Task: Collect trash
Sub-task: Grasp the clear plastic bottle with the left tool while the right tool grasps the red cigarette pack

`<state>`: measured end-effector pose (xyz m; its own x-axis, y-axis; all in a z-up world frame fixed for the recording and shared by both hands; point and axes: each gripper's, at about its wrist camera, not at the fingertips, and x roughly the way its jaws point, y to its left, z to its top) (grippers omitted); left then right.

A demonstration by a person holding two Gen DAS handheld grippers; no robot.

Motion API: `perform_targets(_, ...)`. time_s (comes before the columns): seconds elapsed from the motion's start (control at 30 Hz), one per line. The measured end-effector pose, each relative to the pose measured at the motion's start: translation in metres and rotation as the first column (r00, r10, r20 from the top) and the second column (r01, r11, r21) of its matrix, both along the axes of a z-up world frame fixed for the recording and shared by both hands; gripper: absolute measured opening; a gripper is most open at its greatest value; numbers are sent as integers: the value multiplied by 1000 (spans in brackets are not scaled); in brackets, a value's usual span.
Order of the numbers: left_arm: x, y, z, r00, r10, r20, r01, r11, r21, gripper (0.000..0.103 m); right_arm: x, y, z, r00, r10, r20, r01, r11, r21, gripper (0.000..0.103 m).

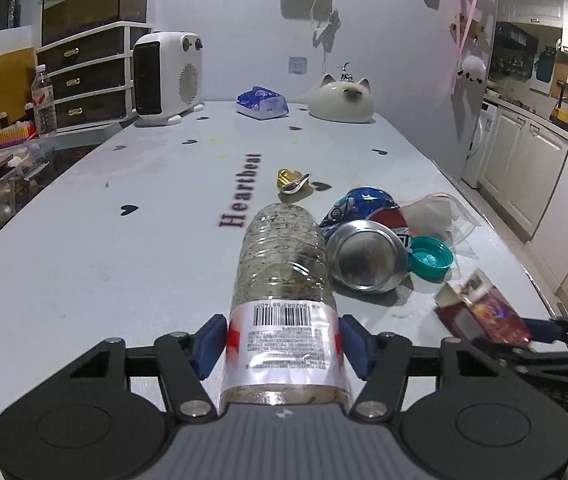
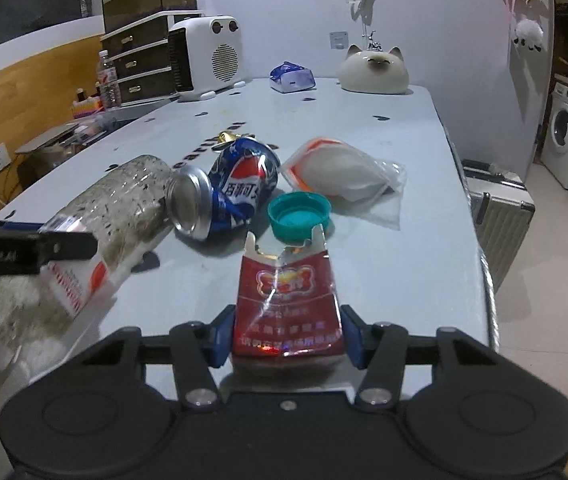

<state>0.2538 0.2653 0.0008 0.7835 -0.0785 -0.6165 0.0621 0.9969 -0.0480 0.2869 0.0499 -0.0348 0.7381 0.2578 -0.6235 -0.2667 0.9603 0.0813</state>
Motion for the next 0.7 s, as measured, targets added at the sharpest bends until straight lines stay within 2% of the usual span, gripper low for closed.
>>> perform_targets(0.2, -18, -8, 0, 1000, -15, 0, 15, 999, 30, 62, -26, -17, 1, 999, 44, 2, -44, 999, -7, 55)
perform_targets(0.57, -41, -25, -8, 994, -35, -105, 43, 996, 77, 63, -71, -39, 2, 993, 116, -4, -116, 993, -20, 55)
perform_targets(0.7, -53, -30, -11, 995, -25, -100, 32, 997, 69, 62, -86, -46, 2, 991, 136, 0, -136, 990, -29, 55)
